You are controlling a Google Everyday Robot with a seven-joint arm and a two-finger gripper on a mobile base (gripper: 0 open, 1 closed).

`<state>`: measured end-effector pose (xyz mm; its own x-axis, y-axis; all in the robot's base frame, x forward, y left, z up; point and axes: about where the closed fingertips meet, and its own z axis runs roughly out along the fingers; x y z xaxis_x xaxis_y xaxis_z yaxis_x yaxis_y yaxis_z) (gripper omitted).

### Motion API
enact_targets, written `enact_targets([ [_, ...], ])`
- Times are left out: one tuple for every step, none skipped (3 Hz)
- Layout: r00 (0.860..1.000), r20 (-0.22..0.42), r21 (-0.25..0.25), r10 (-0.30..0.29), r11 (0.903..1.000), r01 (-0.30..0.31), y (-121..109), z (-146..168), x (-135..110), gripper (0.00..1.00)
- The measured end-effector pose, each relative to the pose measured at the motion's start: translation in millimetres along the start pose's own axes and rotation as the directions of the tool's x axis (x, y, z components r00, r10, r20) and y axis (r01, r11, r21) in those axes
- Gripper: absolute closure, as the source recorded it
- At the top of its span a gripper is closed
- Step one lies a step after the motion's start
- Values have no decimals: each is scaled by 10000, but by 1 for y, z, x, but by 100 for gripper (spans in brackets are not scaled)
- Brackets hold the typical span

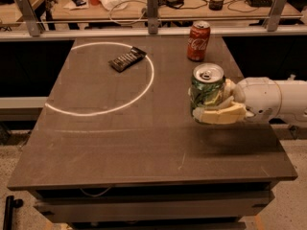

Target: Place green can upright

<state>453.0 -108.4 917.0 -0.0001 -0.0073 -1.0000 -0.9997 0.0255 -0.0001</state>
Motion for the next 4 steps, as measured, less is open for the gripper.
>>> enact_targets([
  [9996,-260,95,112,9999,-109,1,-2,46,100],
  [9997,-163,299,183,9994,-178,-6,-1,91,100],
  [9998,-77,529,175,9985,-170,-12,0,123,100],
  [9988,-483,675,-58,9977,90,-22,-3,128,100],
])
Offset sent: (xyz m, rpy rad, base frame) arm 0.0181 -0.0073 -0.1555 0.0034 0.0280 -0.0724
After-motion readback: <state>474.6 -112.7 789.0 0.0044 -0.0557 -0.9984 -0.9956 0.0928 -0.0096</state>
